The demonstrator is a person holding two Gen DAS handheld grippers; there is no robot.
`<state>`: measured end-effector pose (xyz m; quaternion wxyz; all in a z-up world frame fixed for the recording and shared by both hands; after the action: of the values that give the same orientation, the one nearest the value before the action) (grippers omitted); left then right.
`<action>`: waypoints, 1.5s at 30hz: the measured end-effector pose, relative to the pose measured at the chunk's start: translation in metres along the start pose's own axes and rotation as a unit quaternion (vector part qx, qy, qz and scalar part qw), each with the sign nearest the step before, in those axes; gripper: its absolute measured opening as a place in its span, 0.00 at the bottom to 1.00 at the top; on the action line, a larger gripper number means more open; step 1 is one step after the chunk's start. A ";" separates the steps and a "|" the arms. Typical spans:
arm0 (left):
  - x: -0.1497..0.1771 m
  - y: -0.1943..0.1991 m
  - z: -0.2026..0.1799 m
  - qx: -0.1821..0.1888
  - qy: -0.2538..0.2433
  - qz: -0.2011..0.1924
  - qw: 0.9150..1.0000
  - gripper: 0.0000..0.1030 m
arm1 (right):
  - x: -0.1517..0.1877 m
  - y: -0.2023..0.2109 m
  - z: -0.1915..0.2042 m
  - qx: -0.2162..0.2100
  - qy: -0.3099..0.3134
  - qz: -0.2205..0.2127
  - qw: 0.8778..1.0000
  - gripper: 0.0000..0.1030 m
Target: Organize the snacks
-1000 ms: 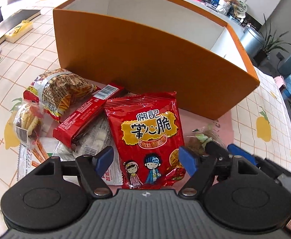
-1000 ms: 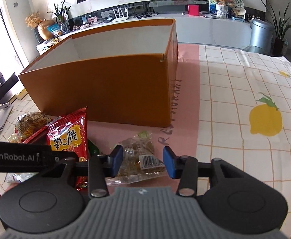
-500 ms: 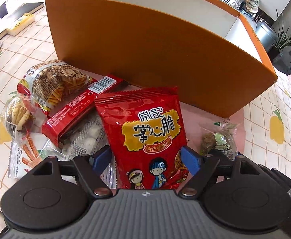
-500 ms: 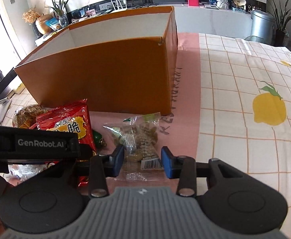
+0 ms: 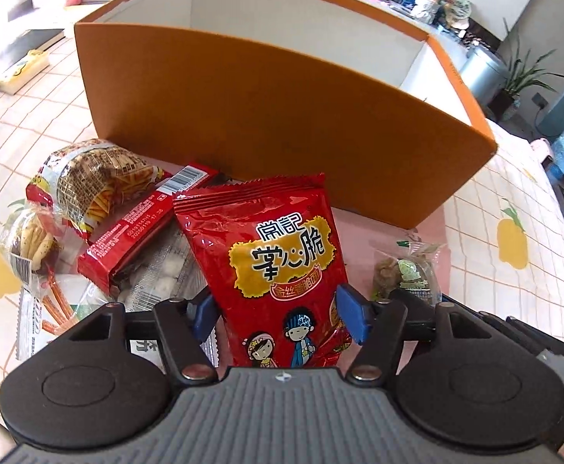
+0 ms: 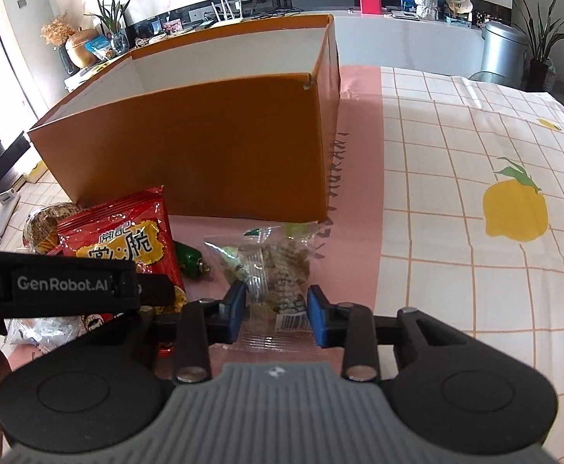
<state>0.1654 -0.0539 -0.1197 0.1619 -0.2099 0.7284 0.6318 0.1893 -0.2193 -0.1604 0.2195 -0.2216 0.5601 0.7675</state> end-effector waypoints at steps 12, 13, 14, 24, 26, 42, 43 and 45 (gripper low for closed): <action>0.009 0.025 0.017 0.072 -0.003 -0.019 0.997 0.30 | 0.012 0.013 0.010 -0.009 0.010 0.001 1.000 0.29; 0.009 0.028 0.017 0.076 -0.004 -0.022 0.997 0.30 | 0.014 0.013 0.012 -0.007 0.013 0.003 1.000 0.29; 0.009 0.031 0.019 0.076 -0.006 -0.025 0.997 0.30 | 0.016 0.014 0.014 -0.004 0.013 0.002 1.000 0.29; 0.005 0.057 0.026 0.092 -0.016 -0.053 0.994 0.27 | 0.028 0.042 0.029 0.002 0.010 -0.008 1.000 0.29; 0.002 0.065 0.029 0.097 -0.016 -0.065 0.993 0.27 | 0.027 0.051 0.035 0.003 0.014 -0.015 1.000 0.29; -0.063 0.133 0.059 0.111 -0.034 -0.166 0.979 0.27 | -0.044 0.102 0.104 0.009 0.099 -0.068 0.993 0.28; -0.069 0.135 0.061 0.111 -0.037 -0.170 0.978 0.27 | -0.050 0.102 0.107 0.008 0.102 -0.069 0.992 0.28; -0.080 0.137 0.063 0.107 -0.040 -0.178 0.977 0.27 | -0.060 0.102 0.113 0.008 0.109 -0.072 0.991 0.28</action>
<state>0.1621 0.0321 0.0275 0.3223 -0.2923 0.7359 0.5188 0.1673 -0.1443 -0.0164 0.2140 -0.3421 0.5696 0.7160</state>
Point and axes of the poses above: each gripper's, at about its wrist camera, not at the fingertips, and y roughly against the way its jaws point, z to its left, x to its underside, the point moved 5 cm from there along -y, roughly the way its jaws point, and after that the axes turned 10 degrees about -y, right-handed, at the moved point
